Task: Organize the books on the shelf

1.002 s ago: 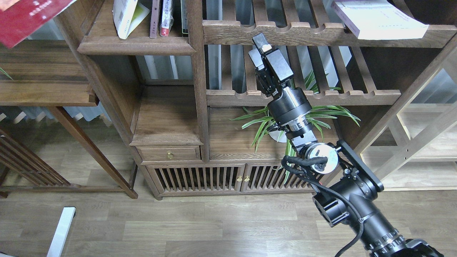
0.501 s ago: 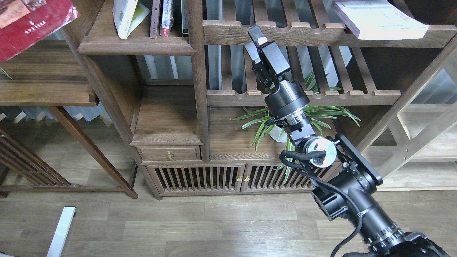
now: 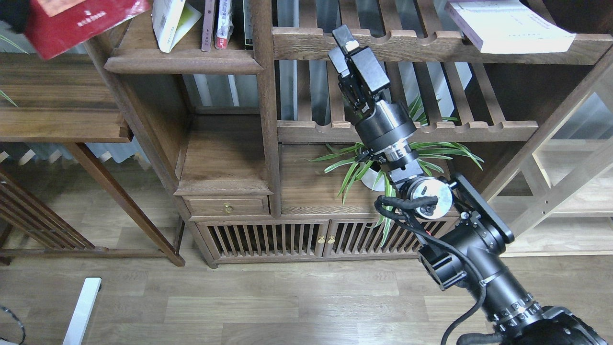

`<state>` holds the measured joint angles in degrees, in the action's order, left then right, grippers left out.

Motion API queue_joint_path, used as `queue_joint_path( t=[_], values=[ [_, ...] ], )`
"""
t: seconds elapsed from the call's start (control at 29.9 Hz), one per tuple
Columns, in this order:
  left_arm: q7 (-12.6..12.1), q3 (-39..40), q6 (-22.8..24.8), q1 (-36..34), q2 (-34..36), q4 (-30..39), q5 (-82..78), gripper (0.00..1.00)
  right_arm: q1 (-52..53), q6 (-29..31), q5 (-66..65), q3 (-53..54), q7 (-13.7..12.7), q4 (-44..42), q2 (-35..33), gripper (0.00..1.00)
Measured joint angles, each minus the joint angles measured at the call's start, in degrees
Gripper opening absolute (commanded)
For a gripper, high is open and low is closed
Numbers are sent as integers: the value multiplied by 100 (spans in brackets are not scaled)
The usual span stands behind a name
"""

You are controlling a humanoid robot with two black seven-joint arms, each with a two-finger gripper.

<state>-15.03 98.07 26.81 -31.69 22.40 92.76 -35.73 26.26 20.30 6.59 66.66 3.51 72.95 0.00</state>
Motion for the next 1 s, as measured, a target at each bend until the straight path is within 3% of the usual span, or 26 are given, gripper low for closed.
queue_joint_path(
  t=[0.2, 0.43, 0.74, 1.0],
  values=[
    [1, -252, -791, -305, -83, -1, -306, 0, -26, 2, 12, 114, 3, 0, 0, 78],
    [42, -397, -1288, -386, -145, -21, -555, 0, -33, 58, 18, 266, 9, 0, 0, 81],
    [76, -1036, -2438, -1203, -544, -158, -1048, 0, -48, 70, 34, 483, 9, 0, -133, 83],
    [80, -1348, -2836, -1505, -519, -397, -1092, 0, -60, 66, 67, 709, 9, -17, -192, 84]
  ],
)
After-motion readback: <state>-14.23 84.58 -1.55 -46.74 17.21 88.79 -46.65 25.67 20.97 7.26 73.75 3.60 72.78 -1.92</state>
